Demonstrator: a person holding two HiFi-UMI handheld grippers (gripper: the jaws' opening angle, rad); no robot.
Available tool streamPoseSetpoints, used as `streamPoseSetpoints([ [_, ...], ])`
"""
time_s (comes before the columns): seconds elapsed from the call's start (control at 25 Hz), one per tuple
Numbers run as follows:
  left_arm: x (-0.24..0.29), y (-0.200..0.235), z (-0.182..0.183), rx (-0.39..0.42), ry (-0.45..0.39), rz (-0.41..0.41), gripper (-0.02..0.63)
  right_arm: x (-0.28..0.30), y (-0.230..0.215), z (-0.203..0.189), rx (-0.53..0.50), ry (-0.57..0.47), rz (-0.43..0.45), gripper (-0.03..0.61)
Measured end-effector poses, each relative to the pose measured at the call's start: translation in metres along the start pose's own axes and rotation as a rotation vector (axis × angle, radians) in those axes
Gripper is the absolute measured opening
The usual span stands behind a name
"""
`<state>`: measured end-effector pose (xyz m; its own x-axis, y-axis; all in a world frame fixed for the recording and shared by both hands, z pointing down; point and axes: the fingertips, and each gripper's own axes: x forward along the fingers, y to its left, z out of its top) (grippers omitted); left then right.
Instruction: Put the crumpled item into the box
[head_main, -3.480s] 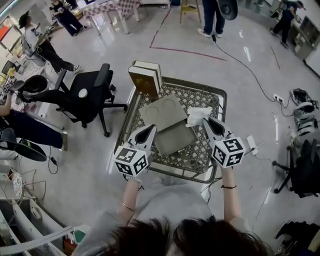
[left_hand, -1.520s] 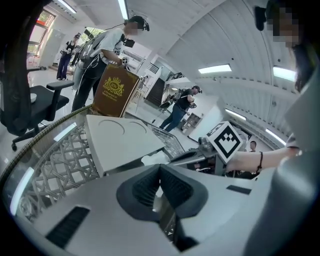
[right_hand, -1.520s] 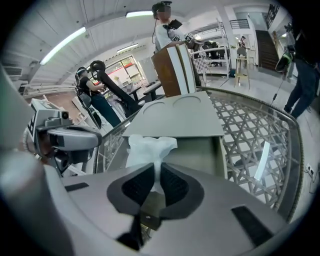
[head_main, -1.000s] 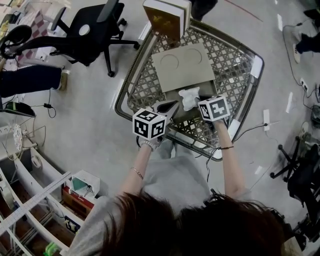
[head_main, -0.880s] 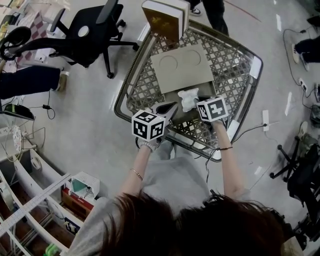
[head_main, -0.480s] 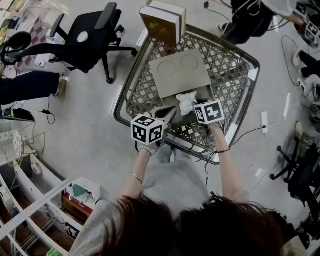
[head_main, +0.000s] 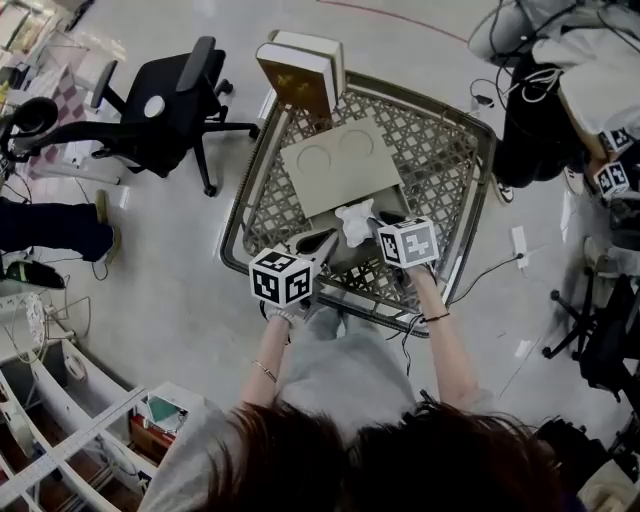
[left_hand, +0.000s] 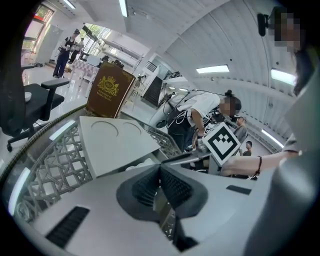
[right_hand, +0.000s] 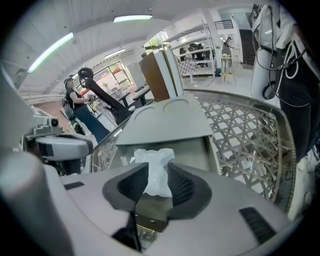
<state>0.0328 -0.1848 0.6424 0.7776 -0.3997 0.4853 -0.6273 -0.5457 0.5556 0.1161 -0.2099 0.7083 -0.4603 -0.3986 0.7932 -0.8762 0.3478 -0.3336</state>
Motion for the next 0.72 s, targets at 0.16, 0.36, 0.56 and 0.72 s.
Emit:
streamPoseSetpoints([
  [0.16, -0.003, -0.008, 0.009, 0.023, -0.017, -0.010, 0.017, -0.017, 0.004, 0.010, 0.018, -0.092, 0.018, 0.130],
  [0.36, -0.011, -0.020, 0.017, 0.051, -0.046, -0.022, 0.017, -0.041, 0.009, 0.014, 0.006, -0.173, 0.022, 0.087],
  [0.56, -0.023, -0.032, 0.033, 0.083, -0.088, -0.030, 0.017, -0.066, 0.020, 0.020, -0.003, -0.251, 0.032, 0.049],
  [0.72, -0.035, -0.042, 0.045, 0.113, -0.125, -0.032, 0.017, -0.086, 0.030, 0.025, -0.024, -0.307, 0.030, 0.032],
])
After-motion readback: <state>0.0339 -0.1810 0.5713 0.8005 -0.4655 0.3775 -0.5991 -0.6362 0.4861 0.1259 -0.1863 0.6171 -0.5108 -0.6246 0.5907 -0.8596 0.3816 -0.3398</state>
